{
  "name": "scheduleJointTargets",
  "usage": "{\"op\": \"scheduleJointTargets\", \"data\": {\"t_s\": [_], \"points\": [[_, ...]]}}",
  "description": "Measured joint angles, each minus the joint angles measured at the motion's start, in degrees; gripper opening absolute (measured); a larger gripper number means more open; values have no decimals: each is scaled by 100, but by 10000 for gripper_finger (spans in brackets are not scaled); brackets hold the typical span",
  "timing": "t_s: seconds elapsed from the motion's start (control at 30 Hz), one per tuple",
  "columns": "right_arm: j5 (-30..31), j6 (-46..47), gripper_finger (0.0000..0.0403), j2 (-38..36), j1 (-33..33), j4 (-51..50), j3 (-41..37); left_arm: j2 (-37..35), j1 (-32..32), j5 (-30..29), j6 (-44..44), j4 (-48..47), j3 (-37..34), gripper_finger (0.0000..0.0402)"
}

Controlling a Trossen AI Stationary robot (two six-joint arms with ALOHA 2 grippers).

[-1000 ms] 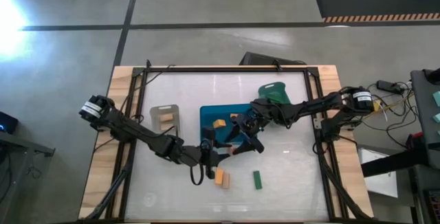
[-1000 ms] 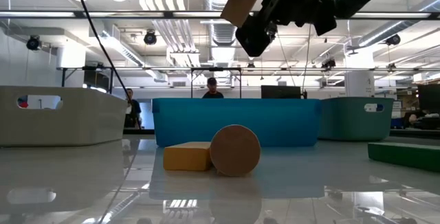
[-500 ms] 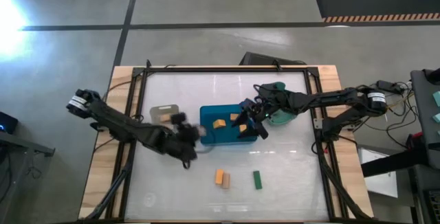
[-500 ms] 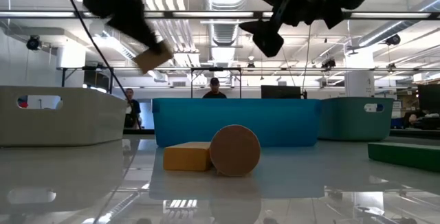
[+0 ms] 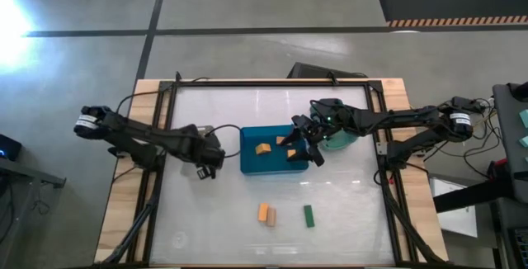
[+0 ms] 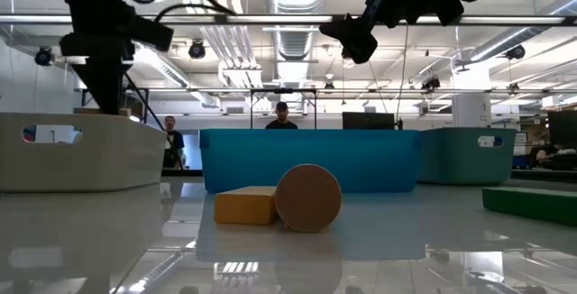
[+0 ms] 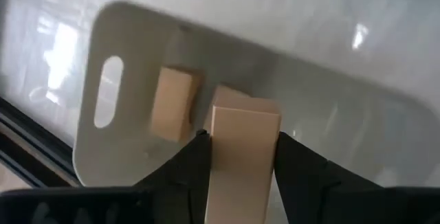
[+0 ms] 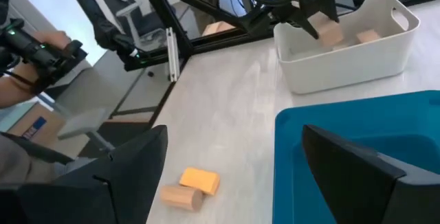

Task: Sort & place blocks by color
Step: Put the brown block into the gray bin

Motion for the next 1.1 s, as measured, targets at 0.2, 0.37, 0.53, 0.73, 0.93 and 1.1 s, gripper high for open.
{"op": "scheduleJointTargets", "data": {"t_s": [0.2, 0.37, 0.53, 0.73, 0.93, 1.1], "points": [[0, -98, 325, 0, 0, -71, 0, -43, 93, 312, 617, -12, -262, 119], [0, -150, 325, 0, 0, -69, 0, -39, 100, 388, 857, 100, -302, 123], [2, -156, 325, 0, 2, -67, 0, -39, 100, 453, 1014, 267, -446, 125], [4, -156, 325, 0, 2, -68, 0, -37, 99, 500, 1146, 351, -631, 126], [7, -112, 325, 4, 2, -80, 0, -37, 98, 498, 1178, 507, -633, 126], [9, -111, 325, 7, 2, -153, -2, -37, 98, 498, 1193, 568, -630, 128]]}}
